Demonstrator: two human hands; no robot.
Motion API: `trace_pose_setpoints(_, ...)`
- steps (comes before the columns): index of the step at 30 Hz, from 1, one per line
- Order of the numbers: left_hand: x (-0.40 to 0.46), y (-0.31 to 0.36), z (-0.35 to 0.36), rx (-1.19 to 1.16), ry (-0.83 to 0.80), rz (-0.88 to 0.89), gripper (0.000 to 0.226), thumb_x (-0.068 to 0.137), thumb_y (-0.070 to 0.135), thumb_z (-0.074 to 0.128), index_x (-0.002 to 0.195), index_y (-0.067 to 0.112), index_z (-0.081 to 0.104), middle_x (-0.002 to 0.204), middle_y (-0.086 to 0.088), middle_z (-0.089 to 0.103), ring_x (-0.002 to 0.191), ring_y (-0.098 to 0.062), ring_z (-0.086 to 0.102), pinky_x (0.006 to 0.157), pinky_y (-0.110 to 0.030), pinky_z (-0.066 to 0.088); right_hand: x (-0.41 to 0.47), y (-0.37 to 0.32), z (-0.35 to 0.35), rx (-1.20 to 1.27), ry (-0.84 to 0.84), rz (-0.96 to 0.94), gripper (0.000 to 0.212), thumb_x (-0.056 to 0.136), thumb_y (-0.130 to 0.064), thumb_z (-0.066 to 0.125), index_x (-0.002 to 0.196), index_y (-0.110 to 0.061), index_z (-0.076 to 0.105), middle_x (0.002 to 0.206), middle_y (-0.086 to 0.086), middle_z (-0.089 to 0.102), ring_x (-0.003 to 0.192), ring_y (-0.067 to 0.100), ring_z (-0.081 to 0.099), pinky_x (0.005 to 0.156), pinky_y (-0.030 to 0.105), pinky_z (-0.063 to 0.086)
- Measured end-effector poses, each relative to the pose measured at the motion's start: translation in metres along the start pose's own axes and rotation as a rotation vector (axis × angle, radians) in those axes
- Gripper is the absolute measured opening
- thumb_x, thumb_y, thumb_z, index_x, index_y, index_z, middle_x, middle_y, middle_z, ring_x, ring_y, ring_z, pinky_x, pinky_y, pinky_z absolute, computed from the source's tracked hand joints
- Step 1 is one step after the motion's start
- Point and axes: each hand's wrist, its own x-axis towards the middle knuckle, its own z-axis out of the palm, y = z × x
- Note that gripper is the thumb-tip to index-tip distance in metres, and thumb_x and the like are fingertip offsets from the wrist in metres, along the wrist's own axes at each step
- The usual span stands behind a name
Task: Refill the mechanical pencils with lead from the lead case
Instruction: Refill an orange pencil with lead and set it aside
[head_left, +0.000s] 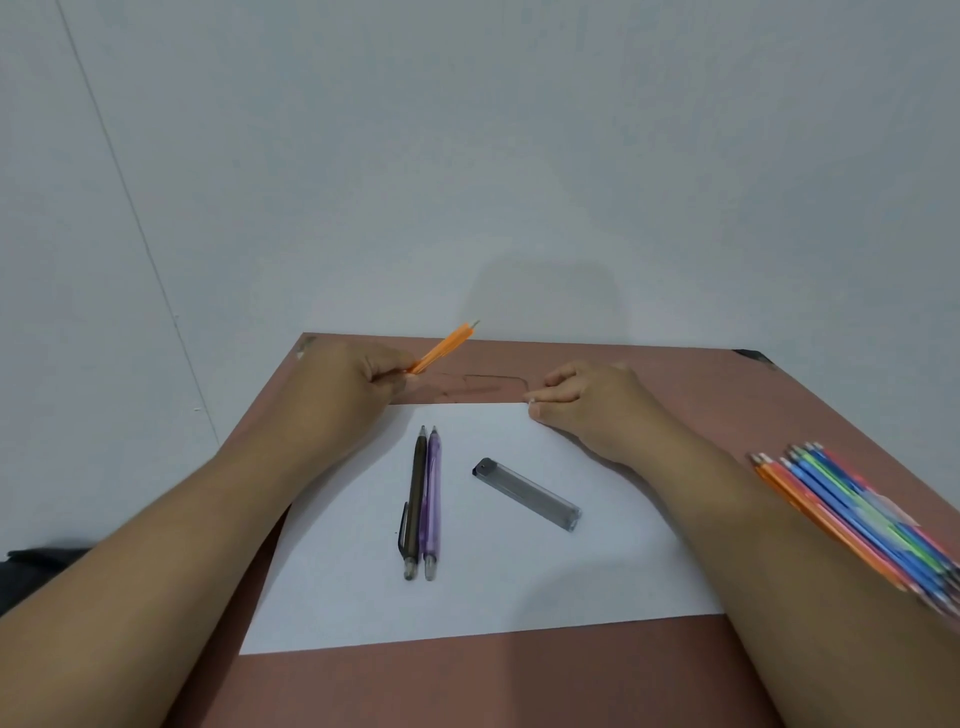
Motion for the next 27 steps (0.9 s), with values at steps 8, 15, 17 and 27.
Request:
trace_pose_setpoints(8,0.003,-0.006,0.005,0.0,-0.067,-0.002,0.013,0.094,0.016,0.066,0.087,0.018,0.076,0.065,-0.006,0.055,0.064,-0.023,0.049,0.067,-0.029,0.034,-0.007,-0.016,-0.008,0.181,0.18,-0.133,0.025,0.084,-0.031,0.082,0.108,-0.037,0.077,0.116,-0.02,0.063,0.127,0.011,0.05,0.106,0.027,0.04)
trace_pose_setpoints(15,0.003,0.002,0.005,0.003,-0.102,0.088,0.02,0.096,0.017,0.066,0.094,0.031,0.08,0.06,0.013,0.05,0.057,-0.003,0.042,0.054,-0.017,0.028,-0.022,-0.043,-0.009,0.43,0.256,-0.337,0.015,0.084,-0.027,0.082,0.09,-0.04,0.078,0.094,-0.027,0.071,0.099,-0.004,0.061,0.077,0.01,0.041)
trace_pose_setpoints(17,0.004,0.001,0.006,0.049,-0.097,0.103,0.02,0.096,0.015,0.064,0.093,0.029,0.078,0.063,0.008,0.05,0.058,-0.003,0.043,0.055,-0.018,0.028,-0.023,-0.045,-0.007,0.437,0.265,-0.334,0.011,0.084,-0.026,0.082,0.088,-0.037,0.08,0.091,-0.024,0.072,0.094,-0.002,0.061,0.075,0.012,0.041)
trace_pose_setpoints(27,0.004,0.005,0.006,0.129,-0.088,0.136,0.022,0.094,0.011,0.063,0.088,0.027,0.076,0.062,0.009,0.049,0.063,-0.001,0.048,0.056,-0.016,0.031,-0.025,-0.049,-0.014,0.388,0.302,-0.226,0.016,0.091,-0.02,0.073,0.077,-0.03,0.075,0.066,-0.015,0.062,0.059,-0.002,0.053,0.058,0.011,0.043)
